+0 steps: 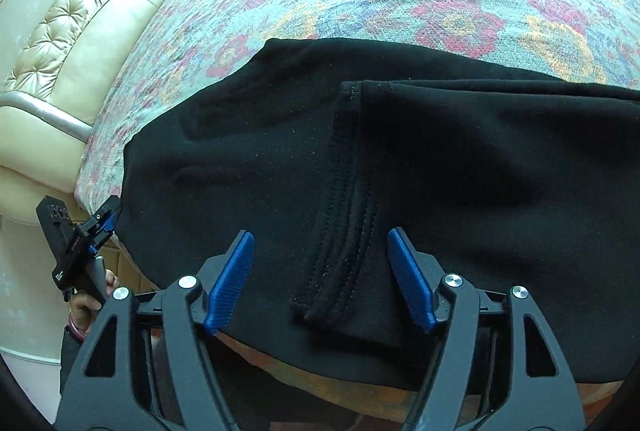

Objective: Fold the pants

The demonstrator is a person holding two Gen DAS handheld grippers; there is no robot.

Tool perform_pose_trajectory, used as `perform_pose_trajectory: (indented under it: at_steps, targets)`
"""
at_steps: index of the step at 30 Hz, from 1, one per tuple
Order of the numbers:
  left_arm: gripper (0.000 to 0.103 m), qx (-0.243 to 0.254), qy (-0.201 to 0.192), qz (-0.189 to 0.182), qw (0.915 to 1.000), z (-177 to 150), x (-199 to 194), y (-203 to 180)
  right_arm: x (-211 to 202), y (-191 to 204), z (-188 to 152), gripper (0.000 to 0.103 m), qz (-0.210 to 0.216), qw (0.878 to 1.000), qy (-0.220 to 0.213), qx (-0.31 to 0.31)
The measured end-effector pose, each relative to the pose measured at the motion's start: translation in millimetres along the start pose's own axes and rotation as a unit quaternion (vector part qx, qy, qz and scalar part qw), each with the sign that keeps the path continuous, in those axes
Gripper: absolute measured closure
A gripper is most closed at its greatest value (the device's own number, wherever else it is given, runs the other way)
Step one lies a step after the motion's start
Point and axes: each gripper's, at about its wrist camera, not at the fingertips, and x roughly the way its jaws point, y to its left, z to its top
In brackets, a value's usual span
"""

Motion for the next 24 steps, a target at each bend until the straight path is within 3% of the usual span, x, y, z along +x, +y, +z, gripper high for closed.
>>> perform_pose_trajectory:
  at_steps: [3, 7, 14, 17, 20, 24]
  targets:
    - [0.008, -0.003, -0.001, 0.000, 1.0000, 1.1, 0.7, 1.2, -1.2, -4.3, -4.1, 0.033, 0.020, 1.000, -0.003, 0.006]
    - [0.008, -0.003, 0.002, 0.000, 1.0000, 4.2, -0.1, 0.8, -17.6, -9.4, -10.0, 0.033, 0.042, 0.998, -0.040, 0.022]
    - [0.008, -0.024, 0.020, -0.047, 0.9984, 19.2, -5.4, 24.2, -48.4, -15.8, -34.8, 0.033, 0.085, 0.993, -0.074, 0.028]
    - [0.008, -0.052, 0.046, -0.088, 0.9937, 30.7, -0.9, 45.7, -53.1, -19.3, -48.9, 0.033, 0.093, 0.992, -0.074, 0.034]
    - [0.008, -0.082, 0.075, -0.141, 0.9837, 41.5, 5.8, 61.8, -53.0, -23.1, -61.6, 0.033, 0.101, 0.992, -0.065, 0.043]
    - [0.008, -0.037, 0.135, -0.166, 0.9761, 56.0, 20.3, 60.0, -48.0, -23.3, -75.4, 0.033, 0.111, 0.991, -0.052, 0.052]
